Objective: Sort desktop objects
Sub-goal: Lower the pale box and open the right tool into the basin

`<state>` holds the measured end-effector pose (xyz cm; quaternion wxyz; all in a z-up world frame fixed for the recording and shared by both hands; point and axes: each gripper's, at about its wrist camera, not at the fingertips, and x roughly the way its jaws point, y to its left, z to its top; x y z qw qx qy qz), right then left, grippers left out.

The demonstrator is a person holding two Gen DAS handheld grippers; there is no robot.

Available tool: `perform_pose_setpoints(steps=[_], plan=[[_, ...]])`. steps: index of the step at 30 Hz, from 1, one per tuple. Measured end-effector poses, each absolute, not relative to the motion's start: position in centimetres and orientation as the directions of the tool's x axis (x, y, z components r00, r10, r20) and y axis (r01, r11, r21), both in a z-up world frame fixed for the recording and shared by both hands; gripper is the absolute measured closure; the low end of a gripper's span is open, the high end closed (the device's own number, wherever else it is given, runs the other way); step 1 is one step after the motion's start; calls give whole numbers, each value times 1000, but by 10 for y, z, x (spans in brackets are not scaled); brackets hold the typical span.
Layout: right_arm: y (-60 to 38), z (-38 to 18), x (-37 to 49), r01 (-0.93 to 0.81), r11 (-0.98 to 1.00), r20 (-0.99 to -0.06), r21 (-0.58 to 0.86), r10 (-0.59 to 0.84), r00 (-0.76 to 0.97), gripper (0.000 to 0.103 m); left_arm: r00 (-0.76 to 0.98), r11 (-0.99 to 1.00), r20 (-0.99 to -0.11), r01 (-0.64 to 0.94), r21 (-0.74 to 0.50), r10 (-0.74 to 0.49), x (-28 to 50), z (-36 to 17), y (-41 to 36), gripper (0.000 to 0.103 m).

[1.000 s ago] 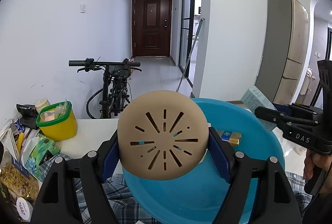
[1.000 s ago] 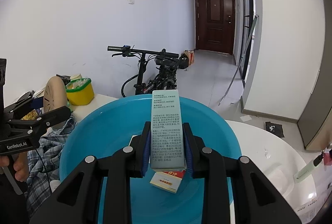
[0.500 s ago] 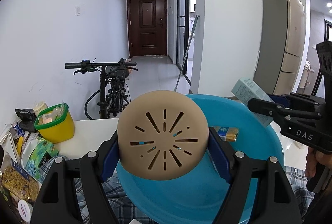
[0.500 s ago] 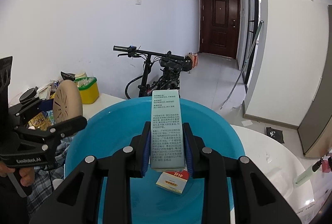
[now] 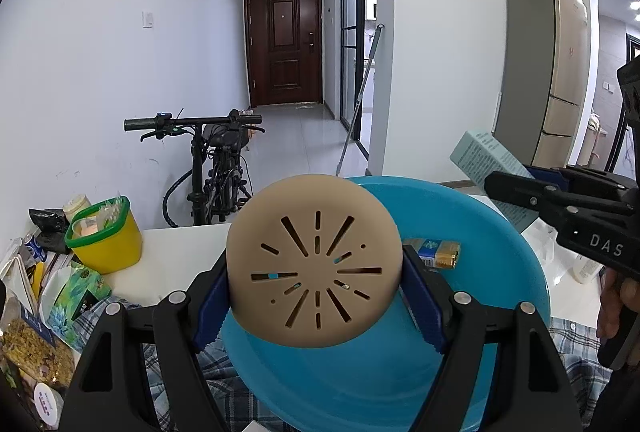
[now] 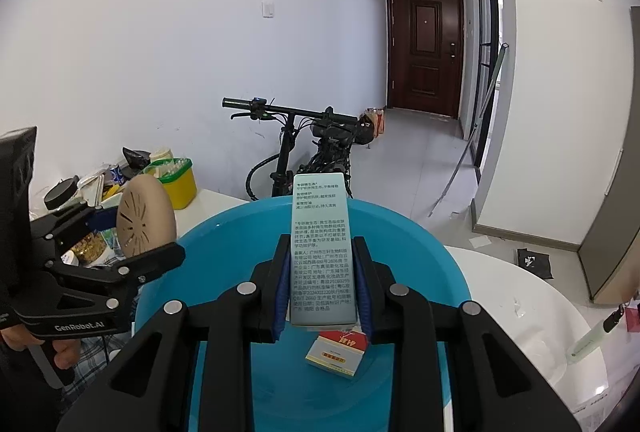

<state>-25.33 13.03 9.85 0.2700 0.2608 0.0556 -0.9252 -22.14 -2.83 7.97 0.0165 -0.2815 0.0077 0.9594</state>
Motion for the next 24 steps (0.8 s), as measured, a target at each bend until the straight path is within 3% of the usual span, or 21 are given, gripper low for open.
perform_pose_setpoints(steps=[20, 22, 23, 24], plan=[[123, 100, -253, 521, -853, -510, 23, -458, -728, 75, -841, -1000, -540, -30, -1, 26, -223, 76, -31, 23], [124, 101, -253, 509, -860, -505, 25, -450, -736, 38, -843, -1000, -538, -29, -4, 27, -223, 77, -34, 23], [124, 101, -253, 503, -864, -503, 23, -445, -741, 0, -843, -1000, -538, -29, -3, 27, -223, 77, -34, 23], [125, 102, -250, 488, -873, -483, 9, -431, -762, 0, -844, -1000, -536, -28, -5, 26, -222, 77, -35, 23]])
